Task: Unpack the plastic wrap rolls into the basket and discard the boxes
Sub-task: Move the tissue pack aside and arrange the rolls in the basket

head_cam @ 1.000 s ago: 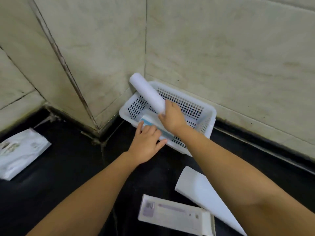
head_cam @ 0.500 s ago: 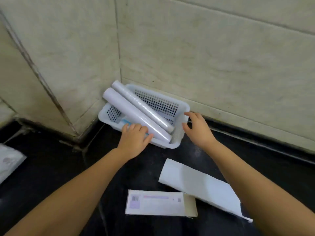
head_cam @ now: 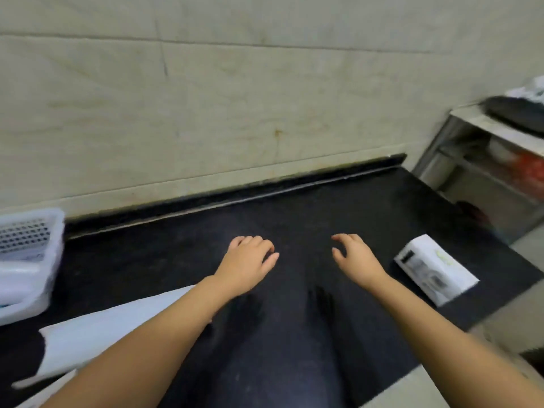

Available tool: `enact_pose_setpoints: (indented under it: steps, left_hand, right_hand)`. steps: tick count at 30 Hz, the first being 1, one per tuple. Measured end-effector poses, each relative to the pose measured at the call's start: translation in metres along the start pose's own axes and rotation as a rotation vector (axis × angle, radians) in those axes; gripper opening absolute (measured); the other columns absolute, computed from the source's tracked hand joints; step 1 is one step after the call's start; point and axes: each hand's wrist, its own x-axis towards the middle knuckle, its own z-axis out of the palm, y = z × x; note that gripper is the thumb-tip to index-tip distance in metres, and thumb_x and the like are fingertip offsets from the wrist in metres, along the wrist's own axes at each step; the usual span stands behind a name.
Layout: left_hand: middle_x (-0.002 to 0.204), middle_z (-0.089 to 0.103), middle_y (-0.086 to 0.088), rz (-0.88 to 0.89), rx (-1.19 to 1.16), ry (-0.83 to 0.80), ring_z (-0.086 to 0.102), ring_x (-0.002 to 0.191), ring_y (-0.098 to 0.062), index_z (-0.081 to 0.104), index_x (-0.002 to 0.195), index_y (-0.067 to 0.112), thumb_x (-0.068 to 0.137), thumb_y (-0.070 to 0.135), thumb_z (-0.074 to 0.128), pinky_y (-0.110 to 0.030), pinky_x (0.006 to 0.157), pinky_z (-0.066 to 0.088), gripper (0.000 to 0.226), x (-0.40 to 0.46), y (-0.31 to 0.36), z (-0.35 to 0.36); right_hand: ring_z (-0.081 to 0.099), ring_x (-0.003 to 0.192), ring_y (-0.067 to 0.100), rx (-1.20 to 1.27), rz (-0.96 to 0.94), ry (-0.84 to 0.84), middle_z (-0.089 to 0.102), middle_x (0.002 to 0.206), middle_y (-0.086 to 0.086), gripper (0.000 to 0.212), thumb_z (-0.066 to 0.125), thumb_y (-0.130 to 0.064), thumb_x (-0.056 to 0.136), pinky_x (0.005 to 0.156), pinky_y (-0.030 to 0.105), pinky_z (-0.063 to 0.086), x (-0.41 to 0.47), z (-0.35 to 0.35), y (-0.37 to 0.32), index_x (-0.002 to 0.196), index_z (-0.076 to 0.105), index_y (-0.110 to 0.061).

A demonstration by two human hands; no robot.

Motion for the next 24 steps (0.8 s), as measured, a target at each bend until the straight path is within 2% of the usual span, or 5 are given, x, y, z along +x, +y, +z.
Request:
enact_pose_setpoints:
  steps: [6, 11, 16, 20, 24]
  left_hand:
    - [0.110, 0.058, -0.001, 0.161, 0.001, -0.215, 0.050, 0.108, -0.021, 0.053, 0.109, 0.021, 0.095, 0.043, 0.034, -0.037, 0.105, 0.028, 0.032, 0.072, 0.133, 0.086]
    - [0.120, 0.052, -0.005, 0.172, 0.076, -0.352, 0.047, 0.114, -0.025, 0.050, 0.119, 0.019, 0.095, 0.041, 0.036, -0.038, 0.101, 0.032, 0.036, 0.075, 0.186, 0.155]
    - [0.108, 0.064, -0.011, 0.188, 0.156, -0.112, 0.063, 0.098, -0.030, 0.062, 0.108, 0.012, 0.078, 0.030, 0.067, -0.044, 0.092, 0.050, 0.035, 0.050, 0.185, 0.190]
    - [0.111, 0.064, -0.011, 0.191, 0.111, -0.046, 0.063, 0.101, -0.029, 0.062, 0.111, 0.012, 0.077, 0.024, 0.067, -0.048, 0.099, 0.044, 0.036, 0.043, 0.179, 0.199]
    - [0.129, 0.054, -0.011, 0.199, 0.035, -0.157, 0.051, 0.121, -0.028, 0.054, 0.123, 0.012, 0.087, 0.028, 0.054, -0.044, 0.111, 0.032, 0.040, 0.042, 0.177, 0.180]
  right_hand:
    - [0.042, 0.126, 0.031, -0.108, 0.186, 0.083, 0.044, 0.138, 0.013, 0.043, 0.051, -0.023, 0.090, 0.101, 0.042, 0.040, -0.004, -0.068, 0.150, 0.132, 0.047, -0.014]
    - [0.030, 0.135, 0.034, -0.203, 0.285, -0.020, 0.029, 0.148, 0.013, 0.069, 0.057, -0.045, 0.084, 0.105, 0.049, 0.034, -0.002, -0.083, 0.220, 0.142, 0.028, -0.022]
    - [0.044, 0.116, 0.034, -0.232, 0.228, 0.035, 0.044, 0.132, 0.013, 0.079, 0.057, -0.049, 0.081, 0.084, 0.045, 0.046, 0.006, -0.065, 0.236, 0.144, 0.016, -0.026]
    - [0.042, 0.116, 0.034, -0.182, 0.214, 0.059, 0.045, 0.131, 0.012, 0.081, 0.059, -0.047, 0.078, 0.086, 0.045, 0.043, 0.012, -0.065, 0.232, 0.144, 0.017, -0.024]
    - [0.040, 0.120, 0.032, -0.205, 0.052, 0.080, 0.043, 0.134, 0.010, 0.086, 0.061, -0.045, 0.075, 0.093, 0.046, 0.038, 0.029, -0.060, 0.181, 0.145, 0.019, -0.017]
